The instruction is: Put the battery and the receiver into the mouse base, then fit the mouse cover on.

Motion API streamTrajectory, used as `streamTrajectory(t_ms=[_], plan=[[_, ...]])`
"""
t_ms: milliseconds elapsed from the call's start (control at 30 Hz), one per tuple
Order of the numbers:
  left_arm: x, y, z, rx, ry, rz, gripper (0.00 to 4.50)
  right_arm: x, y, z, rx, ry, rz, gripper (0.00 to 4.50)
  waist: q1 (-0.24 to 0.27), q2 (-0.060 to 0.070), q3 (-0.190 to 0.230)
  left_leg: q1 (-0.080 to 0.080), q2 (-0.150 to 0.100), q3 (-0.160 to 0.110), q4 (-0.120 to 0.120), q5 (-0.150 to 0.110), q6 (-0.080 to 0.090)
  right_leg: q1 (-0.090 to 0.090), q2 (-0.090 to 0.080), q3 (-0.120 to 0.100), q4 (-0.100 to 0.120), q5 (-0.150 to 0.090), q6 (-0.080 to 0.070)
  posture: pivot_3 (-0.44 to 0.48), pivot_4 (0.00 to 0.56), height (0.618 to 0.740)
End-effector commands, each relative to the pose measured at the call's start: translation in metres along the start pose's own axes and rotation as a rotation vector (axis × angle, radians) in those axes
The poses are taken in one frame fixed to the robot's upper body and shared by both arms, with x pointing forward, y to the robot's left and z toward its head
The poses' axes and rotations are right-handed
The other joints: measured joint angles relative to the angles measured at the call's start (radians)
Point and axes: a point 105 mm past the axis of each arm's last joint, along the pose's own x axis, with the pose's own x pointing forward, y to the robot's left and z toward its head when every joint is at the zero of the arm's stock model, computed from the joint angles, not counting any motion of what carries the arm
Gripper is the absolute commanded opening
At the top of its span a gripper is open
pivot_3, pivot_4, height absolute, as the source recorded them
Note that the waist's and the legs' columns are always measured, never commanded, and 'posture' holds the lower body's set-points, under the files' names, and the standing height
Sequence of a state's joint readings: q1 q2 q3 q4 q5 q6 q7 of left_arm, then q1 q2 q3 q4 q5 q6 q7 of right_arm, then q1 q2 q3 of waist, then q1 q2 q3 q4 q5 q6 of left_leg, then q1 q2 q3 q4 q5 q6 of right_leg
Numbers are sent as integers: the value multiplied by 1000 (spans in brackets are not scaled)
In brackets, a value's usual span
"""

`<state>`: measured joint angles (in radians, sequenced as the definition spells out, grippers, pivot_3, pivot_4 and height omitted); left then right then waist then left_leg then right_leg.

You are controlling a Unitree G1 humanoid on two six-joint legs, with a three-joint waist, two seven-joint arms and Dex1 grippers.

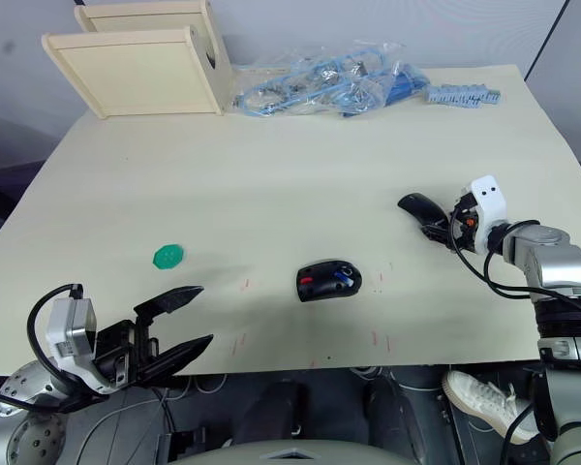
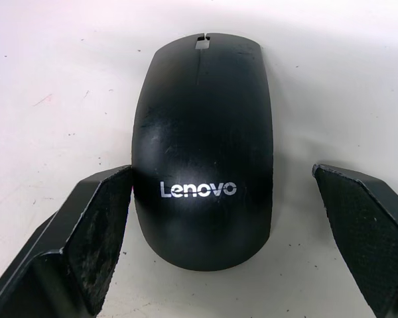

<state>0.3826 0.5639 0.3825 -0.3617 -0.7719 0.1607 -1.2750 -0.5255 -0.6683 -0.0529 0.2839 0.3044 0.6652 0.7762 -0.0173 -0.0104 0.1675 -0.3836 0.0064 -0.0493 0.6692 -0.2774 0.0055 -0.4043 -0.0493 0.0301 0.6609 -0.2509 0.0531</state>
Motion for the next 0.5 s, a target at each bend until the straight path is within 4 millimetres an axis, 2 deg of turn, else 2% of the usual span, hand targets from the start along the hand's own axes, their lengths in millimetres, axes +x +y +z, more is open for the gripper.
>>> streamTrajectory(t_ms=[33,400,500], plan=[[1,-2,3,18,1,-15,4472,-6,0,14,-19,-56,-7,4500,0,0,0,0,0,0,0,0,0,0,0,0,0,0,0,0,150,740],[2,-3,2,16,4,-12,4472,-7,0,13,-21,-55,-7,4500,0,0,0,0,0,0,0,0,0,0,0,0,0,0,0,0,150,740],[2,-3,2,16,5,-11,4500,-8,0,13,-22,-55,-9,3725,0,0,0,0,0,0,0,0,0,0,0,0,0,0,0,0,150,740]])
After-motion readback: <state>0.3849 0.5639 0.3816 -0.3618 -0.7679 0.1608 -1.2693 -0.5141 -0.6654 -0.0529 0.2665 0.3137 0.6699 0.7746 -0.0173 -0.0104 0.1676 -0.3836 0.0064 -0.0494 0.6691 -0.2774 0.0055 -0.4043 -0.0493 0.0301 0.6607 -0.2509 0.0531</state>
